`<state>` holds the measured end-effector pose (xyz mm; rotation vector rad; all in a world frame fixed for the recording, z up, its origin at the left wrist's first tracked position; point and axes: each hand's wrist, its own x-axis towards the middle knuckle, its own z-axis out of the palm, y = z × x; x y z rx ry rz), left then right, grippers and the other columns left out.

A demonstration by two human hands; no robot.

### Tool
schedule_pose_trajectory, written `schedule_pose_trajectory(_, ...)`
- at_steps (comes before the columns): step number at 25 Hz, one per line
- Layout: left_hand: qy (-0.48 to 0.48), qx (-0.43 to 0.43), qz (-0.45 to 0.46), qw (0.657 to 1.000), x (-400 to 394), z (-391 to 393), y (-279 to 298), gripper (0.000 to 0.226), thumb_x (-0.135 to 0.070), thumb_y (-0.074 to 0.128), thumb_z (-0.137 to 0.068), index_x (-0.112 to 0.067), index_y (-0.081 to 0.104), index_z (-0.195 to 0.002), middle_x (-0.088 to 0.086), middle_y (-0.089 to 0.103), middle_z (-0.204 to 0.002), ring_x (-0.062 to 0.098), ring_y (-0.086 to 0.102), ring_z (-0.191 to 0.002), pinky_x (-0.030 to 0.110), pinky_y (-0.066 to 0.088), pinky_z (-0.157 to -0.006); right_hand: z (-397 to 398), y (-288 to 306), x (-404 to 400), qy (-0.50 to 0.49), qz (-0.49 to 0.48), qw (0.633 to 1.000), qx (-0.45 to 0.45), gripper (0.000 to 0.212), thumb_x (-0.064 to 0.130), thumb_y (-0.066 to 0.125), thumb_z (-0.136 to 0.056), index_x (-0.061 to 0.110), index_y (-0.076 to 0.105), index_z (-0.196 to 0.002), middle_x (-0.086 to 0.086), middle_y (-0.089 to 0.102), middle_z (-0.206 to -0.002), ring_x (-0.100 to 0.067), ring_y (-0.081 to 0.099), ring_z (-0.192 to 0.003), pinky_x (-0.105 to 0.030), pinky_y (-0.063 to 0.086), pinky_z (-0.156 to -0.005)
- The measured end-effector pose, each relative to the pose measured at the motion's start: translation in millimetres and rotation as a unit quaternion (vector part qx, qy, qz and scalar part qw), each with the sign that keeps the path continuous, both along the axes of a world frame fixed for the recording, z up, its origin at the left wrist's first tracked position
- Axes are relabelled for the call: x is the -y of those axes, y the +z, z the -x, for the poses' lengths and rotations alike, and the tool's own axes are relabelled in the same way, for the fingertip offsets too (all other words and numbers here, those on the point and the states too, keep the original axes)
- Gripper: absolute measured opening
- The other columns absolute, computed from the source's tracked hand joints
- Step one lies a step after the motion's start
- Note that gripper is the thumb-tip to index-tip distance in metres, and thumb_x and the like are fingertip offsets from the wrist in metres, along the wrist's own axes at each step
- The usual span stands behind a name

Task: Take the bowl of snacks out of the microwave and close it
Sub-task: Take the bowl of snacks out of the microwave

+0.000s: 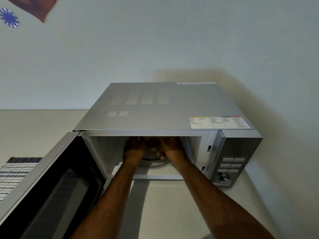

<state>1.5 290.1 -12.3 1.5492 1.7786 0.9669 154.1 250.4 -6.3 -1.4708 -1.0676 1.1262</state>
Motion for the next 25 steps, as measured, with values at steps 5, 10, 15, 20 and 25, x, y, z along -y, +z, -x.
schedule_pose_trajectory(5, -0.020, 0.069, -0.025, 0.997, 56.8, 8.1, 19.8, 0.030, -0.016, 0.049, -0.108, -0.001, 0.075, -0.108, 0.018, 0.074, -0.104, 0.035, 0.069, -0.098, 0.030, 0.046, -0.079, -3.7, 14.4, 42.0, 0.027, 0.059, 0.998, -0.006, 0.032, 0.025, 0.052, -0.107, 0.009, 0.067, -0.083, -0.006, 0.073, -0.053, -0.017, 0.062, -0.037, -0.027, 0.054, -0.042)
schedule_pose_trajectory(10, -0.034, 0.066, -0.045, 0.996, 124.9, 18.1, 30.1, 0.035, -0.022, 0.048, -0.108, -0.010, 0.071, -0.085, 0.008, 0.069, -0.076, 0.021, 0.065, -0.070, 0.030, 0.047, -0.061, -2.3, 23.6, 104.5, 0.043, -0.004, 0.998, 0.051, 0.022, 0.022, 0.053, -0.107, 0.003, 0.065, -0.108, -0.009, 0.074, -0.055, -0.017, 0.064, -0.040, -0.026, 0.055, -0.046)
schedule_pose_trajectory(15, -0.024, 0.054, -0.051, 0.997, 195.1, 25.4, 30.6, 0.023, -0.030, 0.051, -0.106, -0.023, 0.072, -0.100, -0.005, 0.066, -0.063, 0.006, 0.061, -0.053, 0.028, 0.047, -0.051, 1.8, 25.5, 172.8, 0.042, -0.016, 0.996, 0.083, 0.018, 0.027, 0.054, -0.106, 0.017, 0.062, -0.118, -0.008, 0.075, -0.057, -0.015, 0.065, -0.041, -0.023, 0.052, -0.045)
schedule_pose_trajectory(20, -0.022, 0.035, -0.033, 0.999, 263.4, 29.8, 25.8, 0.029, -0.022, 0.051, -0.103, -0.012, 0.071, -0.122, 0.000, 0.065, -0.069, 0.012, 0.061, -0.058, 0.031, 0.048, -0.055, 4.7, 17.4, 238.6, 0.048, -0.012, 0.994, 0.094, 0.021, 0.026, 0.054, -0.106, 0.014, 0.065, -0.118, -0.009, 0.074, -0.056, -0.014, 0.065, -0.040, -0.023, 0.053, -0.045)
schedule_pose_trajectory(25, -0.019, 0.018, -0.017, 1.000, 337.6, 41.6, 18.6, 0.038, -0.022, 0.050, -0.104, -0.012, 0.066, -0.136, 0.006, 0.069, -0.085, 0.006, 0.062, -0.060, 0.023, 0.045, -0.049, 11.4, 7.8, 299.8, 0.072, 0.003, 0.993, 0.098, 0.019, 0.028, 0.054, -0.106, 0.016, 0.063, -0.116, -0.011, 0.075, -0.057, -0.016, 0.066, -0.042, -0.025, 0.056, -0.048)
